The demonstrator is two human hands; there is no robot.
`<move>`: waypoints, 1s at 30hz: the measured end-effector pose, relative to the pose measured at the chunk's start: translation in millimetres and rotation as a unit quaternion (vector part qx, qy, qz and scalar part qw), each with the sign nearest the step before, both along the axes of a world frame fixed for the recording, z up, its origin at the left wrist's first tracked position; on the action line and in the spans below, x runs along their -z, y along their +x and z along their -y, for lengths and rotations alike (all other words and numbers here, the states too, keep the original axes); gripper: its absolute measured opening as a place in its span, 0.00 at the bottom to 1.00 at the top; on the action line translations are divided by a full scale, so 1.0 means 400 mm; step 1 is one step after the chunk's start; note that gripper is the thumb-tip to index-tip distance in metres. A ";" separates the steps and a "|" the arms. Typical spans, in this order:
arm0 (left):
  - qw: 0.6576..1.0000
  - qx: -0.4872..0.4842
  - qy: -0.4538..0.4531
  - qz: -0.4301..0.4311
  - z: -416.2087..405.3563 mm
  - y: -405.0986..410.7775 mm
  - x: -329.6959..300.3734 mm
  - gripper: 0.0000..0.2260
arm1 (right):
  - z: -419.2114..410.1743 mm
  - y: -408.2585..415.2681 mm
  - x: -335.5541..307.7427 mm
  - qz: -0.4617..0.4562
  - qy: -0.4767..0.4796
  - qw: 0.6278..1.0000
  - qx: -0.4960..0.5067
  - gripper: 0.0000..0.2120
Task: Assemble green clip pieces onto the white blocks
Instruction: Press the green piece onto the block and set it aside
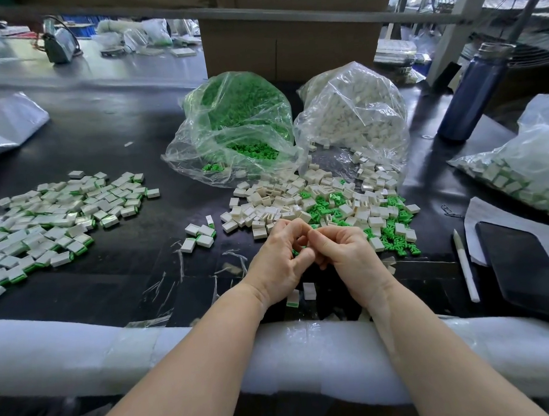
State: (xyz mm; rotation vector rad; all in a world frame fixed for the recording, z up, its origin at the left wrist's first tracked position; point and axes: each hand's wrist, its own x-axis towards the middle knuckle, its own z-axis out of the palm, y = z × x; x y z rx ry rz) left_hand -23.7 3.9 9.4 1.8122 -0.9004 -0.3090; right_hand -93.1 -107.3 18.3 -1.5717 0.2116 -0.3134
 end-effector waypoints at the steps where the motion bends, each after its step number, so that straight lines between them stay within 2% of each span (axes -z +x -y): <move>1: 1.000 0.000 0.001 0.002 0.001 0.000 0.000 0.11 | 0.001 0.000 0.000 -0.001 0.001 1.000 0.001 0.13; 10: 1.000 -0.004 0.010 0.015 -0.001 0.001 -0.001 0.13 | 0.000 0.004 0.007 -0.002 -0.002 1.000 0.018 0.12; 16: 0.998 -0.048 -0.045 -0.012 -0.004 0.005 0.005 0.06 | -0.003 0.009 0.010 0.017 0.030 0.999 0.038 0.12; 19: 0.996 -0.073 -0.047 -0.017 -0.005 0.010 0.007 0.03 | 0.010 0.006 0.012 0.032 -0.024 0.995 0.094 0.05; 25: 0.998 -0.046 -0.033 -0.024 -0.004 0.003 0.006 0.03 | 0.006 0.003 0.008 0.056 -0.175 0.975 0.128 0.08; 30: 0.998 -0.056 -0.021 -0.030 -0.001 -0.003 0.002 0.05 | 0.002 0.010 0.015 0.013 -0.233 0.964 0.124 0.06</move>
